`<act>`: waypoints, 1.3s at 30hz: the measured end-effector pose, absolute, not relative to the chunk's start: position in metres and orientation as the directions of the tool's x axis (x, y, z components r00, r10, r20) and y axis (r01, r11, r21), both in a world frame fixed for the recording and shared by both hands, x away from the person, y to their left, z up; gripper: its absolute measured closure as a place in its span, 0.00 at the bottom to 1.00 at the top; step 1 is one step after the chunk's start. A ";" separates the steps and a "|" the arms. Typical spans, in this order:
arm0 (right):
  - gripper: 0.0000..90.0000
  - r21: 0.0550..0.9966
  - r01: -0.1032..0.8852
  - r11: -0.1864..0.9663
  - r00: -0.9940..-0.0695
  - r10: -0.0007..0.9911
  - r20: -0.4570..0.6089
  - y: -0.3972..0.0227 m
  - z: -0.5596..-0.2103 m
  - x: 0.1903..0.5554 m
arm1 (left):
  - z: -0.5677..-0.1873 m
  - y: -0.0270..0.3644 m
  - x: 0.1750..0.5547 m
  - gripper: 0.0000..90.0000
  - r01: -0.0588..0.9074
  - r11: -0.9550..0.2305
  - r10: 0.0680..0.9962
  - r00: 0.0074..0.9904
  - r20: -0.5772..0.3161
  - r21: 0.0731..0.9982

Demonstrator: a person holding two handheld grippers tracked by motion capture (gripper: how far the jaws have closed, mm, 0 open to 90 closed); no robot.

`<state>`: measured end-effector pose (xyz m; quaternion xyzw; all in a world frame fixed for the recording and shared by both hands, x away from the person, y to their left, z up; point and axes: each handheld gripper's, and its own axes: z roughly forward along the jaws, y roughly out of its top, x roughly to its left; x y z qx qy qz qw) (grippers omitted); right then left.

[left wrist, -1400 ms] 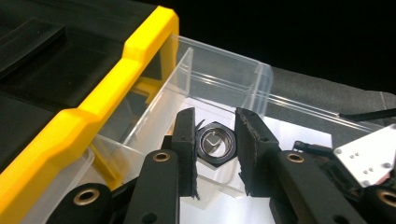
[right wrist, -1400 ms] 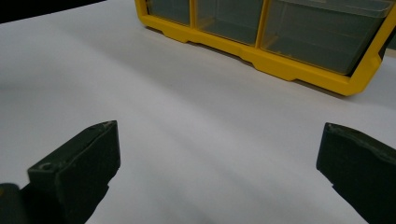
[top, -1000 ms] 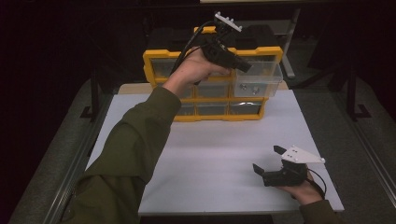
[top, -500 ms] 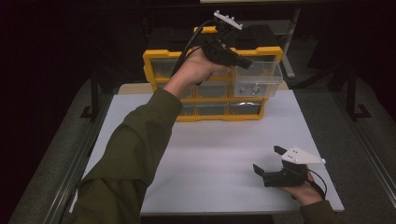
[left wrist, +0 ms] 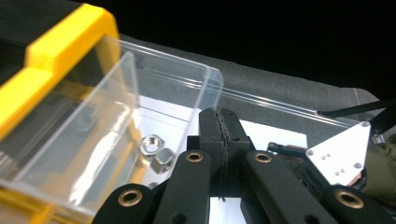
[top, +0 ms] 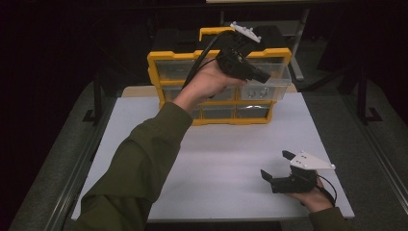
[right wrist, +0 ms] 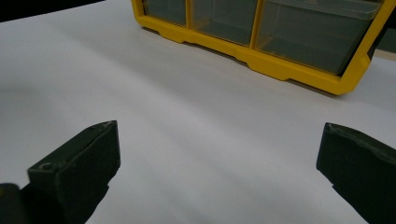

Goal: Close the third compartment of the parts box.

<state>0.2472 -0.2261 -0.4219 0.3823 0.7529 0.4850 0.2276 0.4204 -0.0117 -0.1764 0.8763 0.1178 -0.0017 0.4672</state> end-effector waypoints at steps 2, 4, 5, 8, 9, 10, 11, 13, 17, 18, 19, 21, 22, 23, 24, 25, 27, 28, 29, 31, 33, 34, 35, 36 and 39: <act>0.00 0.905 0.355 0.236 -0.602 0.798 0.028 -0.226 -0.422 0.247 | -0.180 -0.015 0.419 1.00 0.211 -0.546 0.202 0.972 -0.117 0.811; 0.00 0.905 0.354 0.237 -0.603 0.797 0.027 -0.227 -0.421 0.247 | -0.184 -0.018 0.418 1.00 0.208 -0.553 0.197 0.974 -0.116 0.807; 0.00 0.905 0.354 0.238 -0.603 0.797 0.026 -0.226 -0.421 0.247 | -0.186 -0.019 0.417 1.00 0.207 -0.557 0.197 0.974 -0.115 0.804; 0.00 0.904 0.354 0.238 -0.604 0.796 0.027 -0.226 -0.421 0.247 | -0.191 -0.022 0.417 1.00 0.208 -0.574 0.203 0.973 -0.109 0.792; 0.00 0.903 0.354 0.241 -0.605 0.796 0.025 -0.226 -0.421 0.247 | -0.192 -0.023 0.417 1.00 0.203 -0.581 0.204 0.974 -0.101 0.788; 0.00 0.904 0.354 0.241 -0.605 0.796 0.025 -0.226 -0.421 0.246 | -0.193 -0.024 0.417 1.00 0.208 -0.582 0.210 0.972 -0.102 0.786; 0.00 0.904 0.354 0.240 -0.604 0.796 0.025 -0.226 -0.421 0.246 | -0.193 -0.024 0.418 1.00 0.204 -0.584 0.206 0.973 -0.100 0.786; 0.00 0.905 0.355 0.236 -0.602 0.798 0.028 -0.227 -0.421 0.246 | -0.194 -0.025 0.418 1.00 0.204 -0.580 0.204 0.974 -0.102 0.789; 0.00 0.905 0.353 0.239 -0.604 0.797 0.025 -0.227 -0.422 0.247 | -0.194 -0.026 0.417 1.00 0.196 -0.584 0.207 0.974 -0.088 0.788; 0.00 0.905 0.354 0.238 -0.603 0.797 0.026 -0.227 -0.421 0.246 | -0.194 -0.026 0.417 1.00 0.196 -0.584 0.211 0.974 -0.085 0.788; 0.00 0.905 0.354 0.237 -0.603 0.798 0.027 -0.227 -0.421 0.246 | -0.194 -0.025 0.417 1.00 0.195 -0.584 0.212 0.974 -0.084 0.788; 0.00 0.904 0.355 0.238 -0.603 0.797 0.027 -0.226 -0.421 0.246 | -0.194 -0.025 0.417 1.00 0.199 -0.582 0.217 0.973 -0.085 0.788; 0.00 0.904 0.356 0.239 -0.603 0.797 0.027 -0.226 -0.421 0.246 | -0.194 -0.025 0.418 1.00 0.203 -0.581 0.223 0.971 -0.085 0.788; 0.00 0.904 0.355 0.238 -0.603 0.797 0.027 -0.226 -0.421 0.246 | -0.194 -0.025 0.419 1.00 0.204 -0.578 0.230 0.970 -0.082 0.790; 0.00 0.904 0.355 0.236 -0.602 0.798 0.028 -0.226 -0.421 0.246 | -0.194 -0.025 0.420 1.00 0.209 -0.577 0.236 0.968 -0.084 0.790; 0.00 0.905 0.354 0.236 -0.602 0.798 0.027 -0.227 -0.421 0.246 | -0.194 -0.025 0.422 1.00 0.213 -0.575 0.235 0.968 -0.090 0.790; 0.00 0.905 0.353 0.237 -0.602 0.798 0.026 -0.227 -0.421 0.245 | -0.194 -0.025 0.424 1.00 0.217 -0.570 0.236 0.967 -0.095 0.792; 0.00 0.905 0.352 0.238 -0.602 0.798 0.025 -0.227 -0.421 0.245 | -0.194 -0.025 0.424 1.00 0.217 -0.569 0.239 0.967 -0.093 0.793; 0.00 0.906 0.351 0.237 -0.602 0.798 0.024 -0.227 -0.421 0.245 | -0.194 -0.025 0.425 1.00 0.217 -0.567 0.242 0.966 -0.091 0.794; 0.00 0.905 0.354 0.237 -0.603 0.797 0.027 -0.227 -0.421 0.246 | -0.195 -0.025 0.427 1.00 0.221 -0.563 0.245 0.965 -0.095 0.796; 0.00 0.904 0.355 0.238 -0.602 0.798 0.026 -0.227 -0.421 0.246 | -0.195 -0.025 0.429 1.00 0.222 -0.561 0.248 0.964 -0.094 0.798; 0.00 0.904 0.355 0.238 -0.603 0.797 0.027 -0.227 -0.421 0.246 | -0.195 -0.025 0.430 1.00 0.221 -0.561 0.250 0.964 -0.091 0.798; 0.00 0.904 0.355 0.238 -0.604 0.796 0.028 -0.226 -0.422 0.246 | -0.195 -0.025 0.430 1.00 0.228 -0.558 0.253 0.962 -0.098 0.798; 0.00 0.904 0.354 0.240 -0.605 0.795 0.026 -0.227 -0.422 0.246 | -0.195 -0.025 0.431 1.00 0.227 -0.557 0.254 0.962 -0.096 0.799; 0.00 0.905 0.353 0.236 -0.604 0.797 0.028 -0.228 -0.421 0.246 | -0.195 -0.026 0.433 1.00 0.233 -0.551 0.264 0.960 -0.097 0.802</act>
